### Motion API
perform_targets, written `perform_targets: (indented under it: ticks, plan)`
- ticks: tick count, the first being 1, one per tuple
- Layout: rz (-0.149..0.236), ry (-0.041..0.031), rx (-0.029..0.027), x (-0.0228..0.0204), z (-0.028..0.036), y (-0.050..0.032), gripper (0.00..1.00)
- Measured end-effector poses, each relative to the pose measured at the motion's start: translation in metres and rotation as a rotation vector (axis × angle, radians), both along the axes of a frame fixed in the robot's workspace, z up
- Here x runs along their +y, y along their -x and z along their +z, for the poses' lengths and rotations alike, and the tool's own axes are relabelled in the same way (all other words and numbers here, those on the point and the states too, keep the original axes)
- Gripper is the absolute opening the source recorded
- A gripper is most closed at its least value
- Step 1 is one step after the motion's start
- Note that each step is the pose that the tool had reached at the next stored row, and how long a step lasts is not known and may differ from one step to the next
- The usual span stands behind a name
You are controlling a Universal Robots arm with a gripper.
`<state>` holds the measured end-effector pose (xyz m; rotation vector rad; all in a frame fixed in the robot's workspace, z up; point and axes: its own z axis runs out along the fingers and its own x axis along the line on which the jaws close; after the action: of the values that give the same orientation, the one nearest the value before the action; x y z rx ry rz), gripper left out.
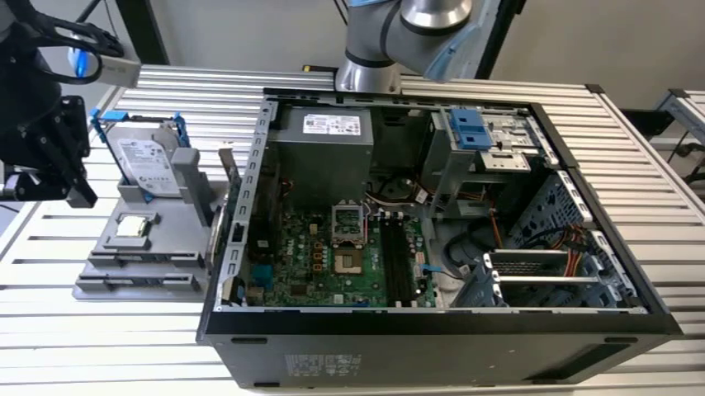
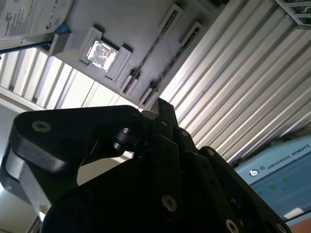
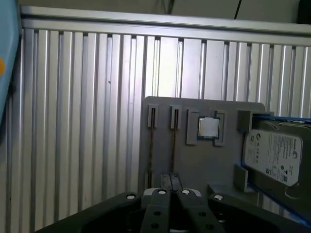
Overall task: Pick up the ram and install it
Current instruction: 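Pick up the ram and move it above insertion slot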
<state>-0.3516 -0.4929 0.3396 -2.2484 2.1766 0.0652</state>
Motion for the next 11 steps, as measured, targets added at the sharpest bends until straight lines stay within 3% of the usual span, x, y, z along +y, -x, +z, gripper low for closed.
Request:
perform_targets:
  ticks: [7,11]
  plan:
    - [0.000,0.0000,-0.0002,0.0000,-0.0127,0.0000,0.00]
    - [0.000,0.0006,-0.0003,0.0000,-0.0137,0.0001,0.00]
